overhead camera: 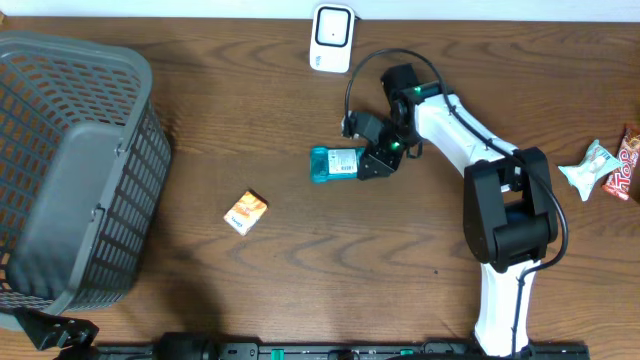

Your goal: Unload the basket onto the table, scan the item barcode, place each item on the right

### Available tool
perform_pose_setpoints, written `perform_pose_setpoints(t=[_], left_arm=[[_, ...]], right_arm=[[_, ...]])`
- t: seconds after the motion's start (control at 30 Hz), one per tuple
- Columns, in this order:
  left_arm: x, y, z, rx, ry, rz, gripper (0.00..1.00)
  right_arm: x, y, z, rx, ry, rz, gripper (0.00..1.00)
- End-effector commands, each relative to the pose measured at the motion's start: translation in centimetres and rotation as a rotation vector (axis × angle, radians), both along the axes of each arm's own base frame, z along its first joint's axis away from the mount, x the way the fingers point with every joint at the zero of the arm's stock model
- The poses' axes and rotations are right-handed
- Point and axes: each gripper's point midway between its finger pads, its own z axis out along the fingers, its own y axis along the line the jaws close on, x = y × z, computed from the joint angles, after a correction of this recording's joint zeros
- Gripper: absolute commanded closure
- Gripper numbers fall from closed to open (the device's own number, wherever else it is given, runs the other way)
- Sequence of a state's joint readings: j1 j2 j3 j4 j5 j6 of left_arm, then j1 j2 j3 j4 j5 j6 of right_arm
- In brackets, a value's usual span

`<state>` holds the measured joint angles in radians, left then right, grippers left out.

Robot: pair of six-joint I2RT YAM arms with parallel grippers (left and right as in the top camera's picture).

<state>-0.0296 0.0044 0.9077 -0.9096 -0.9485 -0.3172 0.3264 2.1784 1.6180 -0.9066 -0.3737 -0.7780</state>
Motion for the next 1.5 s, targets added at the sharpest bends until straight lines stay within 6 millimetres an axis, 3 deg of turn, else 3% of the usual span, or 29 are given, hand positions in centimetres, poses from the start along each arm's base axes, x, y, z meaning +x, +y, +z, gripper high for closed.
perform_pose_setpoints(t=[0.0, 0.07, 0.2, 0.27, 0.4, 0.53, 0.7, 0.73, 0.83, 0.9, 0.93, 1.0, 1.03, 1.07, 1.23, 1.47], left_arm=[[-0.2, 0.1, -0.1, 0.004, 0.006, 0.016, 0.0], [-0.2, 0.1, -0.1, 0.004, 0.006, 0.016, 0.0], [-0.2, 0.1, -0.1, 0.004, 0.006, 0.016, 0.0], [-0.2, 0.1, -0.1, 0.004, 0.006, 0.016, 0.0], [-0.2, 0.1, -0.1, 0.004, 0.006, 0.016, 0.0], [-0.2, 0.1, -0.1, 0.004, 0.006, 0.016, 0.0], [-0.2, 0.1, -0.1, 0.004, 0.006, 0.016, 0.0], [-0.2, 0.1, -0.1, 0.004, 0.006, 0.016, 0.0], [-0.2, 0.1, -0.1, 0.004, 0.006, 0.016, 0.0], [-0.2, 0.1, -0.1, 0.004, 0.006, 0.016, 0.0], [-0.2, 0.1, -0.1, 0.004, 0.006, 0.016, 0.0], [-0.2, 0.1, -0.1, 0.004, 0.005, 0.016, 0.0], [-0.2, 0.1, -0.1, 0.004, 0.005, 0.016, 0.0], [-0.2, 0.1, -0.1, 0.004, 0.006, 0.016, 0.0], [-0.2, 0.1, -0.1, 0.004, 0.006, 0.016, 0.0], [-0.2, 0.1, -0.2, 0.004, 0.011, 0.016, 0.0]], right_arm=[[-1.3, -1.4, -3.8, -0.194, 0.034, -0.011, 0.53], [-0.6, -2.0, -3.8, -0.277, -0.008, -0.031, 0.55], [0.9, -2.8, -3.2, -0.413, -0.096, -0.097, 0.38], [0.8, -2.3, -3.1, -0.42, -0.107, -0.085, 0.28], [1.0, -0.6, -2.4, -0.398, -0.124, -0.123, 0.22], [3.0, 1.5, 0.1, -0.338, -0.158, -0.3, 0.2], [6.9, 4.7, 5.0, -0.175, -0.235, -0.566, 0.25], [7.9, 5.5, 5.9, -0.13, -0.264, -0.596, 0.27], [11.5, 7.6, 8.4, 0.036, -0.365, -0.698, 0.54], [13.6, 8.9, 9.1, 0.136, -0.422, -0.744, 0.6], [14.4, 9.3, 9.2, 0.172, -0.44, -0.76, 0.63], [15.9, 10.8, 8.7, 0.251, -0.466, -0.769, 0.79], [16.4, 11.8, 8.2, 0.288, -0.472, -0.755, 0.94], [16.7, 12.8, 7.7, 0.323, -0.474, -0.739, 0.99], [17.8, 17.2, 6.6, 0.471, -0.433, -0.664, 0.99], [20.3, 20.9, 5.3, 0.52, -0.464, -0.63, 0.99]])
